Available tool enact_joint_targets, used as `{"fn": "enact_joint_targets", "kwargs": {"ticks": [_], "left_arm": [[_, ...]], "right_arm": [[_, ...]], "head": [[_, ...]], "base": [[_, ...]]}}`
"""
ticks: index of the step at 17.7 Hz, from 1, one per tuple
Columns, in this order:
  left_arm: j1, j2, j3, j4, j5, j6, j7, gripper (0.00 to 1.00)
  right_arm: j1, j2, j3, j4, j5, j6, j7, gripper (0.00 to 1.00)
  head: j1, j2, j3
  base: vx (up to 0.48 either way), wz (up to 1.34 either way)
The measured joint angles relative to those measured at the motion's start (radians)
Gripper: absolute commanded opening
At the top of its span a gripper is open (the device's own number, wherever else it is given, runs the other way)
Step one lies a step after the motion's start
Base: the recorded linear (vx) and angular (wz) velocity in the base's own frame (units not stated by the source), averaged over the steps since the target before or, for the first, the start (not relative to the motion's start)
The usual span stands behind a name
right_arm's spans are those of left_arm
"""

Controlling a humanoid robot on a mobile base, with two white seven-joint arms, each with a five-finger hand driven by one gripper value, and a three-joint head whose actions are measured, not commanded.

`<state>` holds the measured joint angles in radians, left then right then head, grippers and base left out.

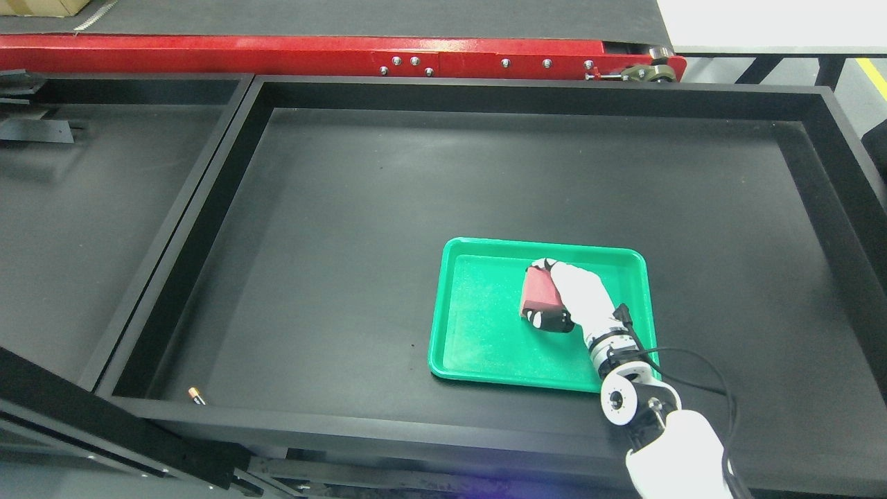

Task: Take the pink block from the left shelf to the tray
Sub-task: 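Lift the pink block off the green tray with the right hand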

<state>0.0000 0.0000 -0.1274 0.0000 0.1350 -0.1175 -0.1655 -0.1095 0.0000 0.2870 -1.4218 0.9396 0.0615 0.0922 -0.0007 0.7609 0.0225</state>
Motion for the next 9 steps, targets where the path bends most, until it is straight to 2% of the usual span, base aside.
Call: {"fn": "enact_joint_targets", "kwargs": {"ticks": [9], "left_arm": [[0.0, 0.0, 0.0, 0.0, 0.0, 0.0, 0.0, 1.0]], "right_arm": [[0.072, 0.0, -0.134, -0.029, -0.153, -0.251, -0.255, 0.04]], "head": [[0.0, 0.0, 0.0]], "base": [[0.0, 0.0]]}}
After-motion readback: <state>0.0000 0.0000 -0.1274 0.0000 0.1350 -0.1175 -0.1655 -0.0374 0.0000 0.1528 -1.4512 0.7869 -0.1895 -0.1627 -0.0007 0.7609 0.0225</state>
